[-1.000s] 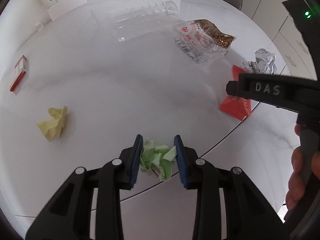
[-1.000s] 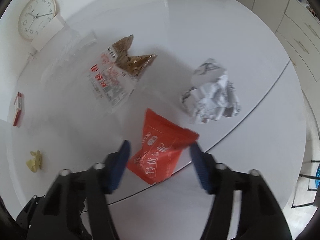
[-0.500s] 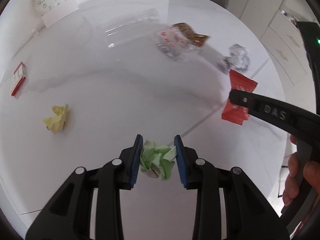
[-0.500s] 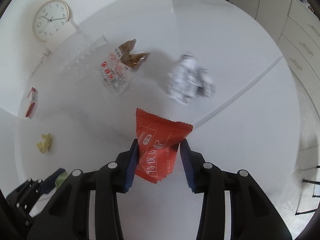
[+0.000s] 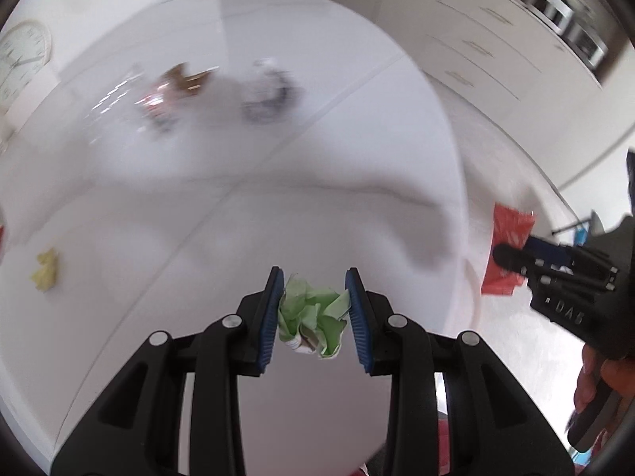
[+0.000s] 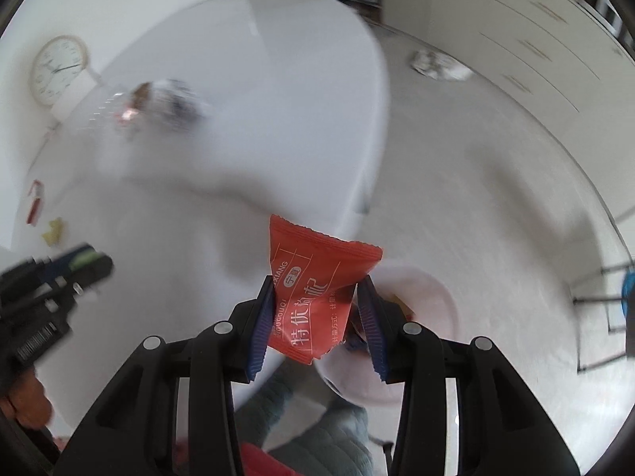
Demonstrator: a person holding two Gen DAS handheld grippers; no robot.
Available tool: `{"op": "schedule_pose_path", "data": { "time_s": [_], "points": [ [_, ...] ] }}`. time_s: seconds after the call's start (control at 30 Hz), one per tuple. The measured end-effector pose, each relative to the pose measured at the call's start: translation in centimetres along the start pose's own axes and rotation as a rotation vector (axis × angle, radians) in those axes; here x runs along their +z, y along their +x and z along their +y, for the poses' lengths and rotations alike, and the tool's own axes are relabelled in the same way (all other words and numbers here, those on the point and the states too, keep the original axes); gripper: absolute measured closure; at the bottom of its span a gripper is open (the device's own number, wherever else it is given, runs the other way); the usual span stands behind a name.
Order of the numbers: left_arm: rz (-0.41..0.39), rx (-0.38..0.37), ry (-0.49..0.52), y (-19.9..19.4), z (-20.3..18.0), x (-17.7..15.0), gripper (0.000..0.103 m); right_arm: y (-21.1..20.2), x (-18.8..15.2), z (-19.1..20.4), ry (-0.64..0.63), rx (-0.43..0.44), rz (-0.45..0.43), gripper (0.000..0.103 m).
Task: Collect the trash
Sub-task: 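Carry both items over the bin and open both grippers to drop them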
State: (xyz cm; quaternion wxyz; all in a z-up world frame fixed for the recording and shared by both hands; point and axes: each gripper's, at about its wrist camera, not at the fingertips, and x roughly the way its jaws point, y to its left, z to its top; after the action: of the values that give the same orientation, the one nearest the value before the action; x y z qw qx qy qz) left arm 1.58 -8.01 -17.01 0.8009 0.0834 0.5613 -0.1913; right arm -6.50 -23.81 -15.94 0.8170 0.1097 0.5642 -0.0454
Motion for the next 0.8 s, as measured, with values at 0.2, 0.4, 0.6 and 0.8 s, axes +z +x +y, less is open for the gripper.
{"op": "schedule_pose_path", "data": {
  "time_s": [0.2,0.4,0.6,0.8],
  "points": [
    [-0.003,-0.044,0.089,0.0,-4.6,0.4,0.071,0.0,-3.4,-5.1,0.087,-0.023,0.036,0.061],
    [0.001,-0.066,0.162,0.1,-8.5,0.2,0.071,0.2,-4.8,-7.1,0.118,-0.014,0.049,0.061],
    [0.006,-0.077,0.205,0.1,-11.2,-0.2,0.071,0.2,-5.4,-8.4,0.155,-0.006,0.07,0.01],
    [0.013,-0.085,0.233,0.3,-12.5,-0.3,0.071,0.1,-5.9,-10.0,0.191,-0.053,0.083,0.002]
  ]
}}
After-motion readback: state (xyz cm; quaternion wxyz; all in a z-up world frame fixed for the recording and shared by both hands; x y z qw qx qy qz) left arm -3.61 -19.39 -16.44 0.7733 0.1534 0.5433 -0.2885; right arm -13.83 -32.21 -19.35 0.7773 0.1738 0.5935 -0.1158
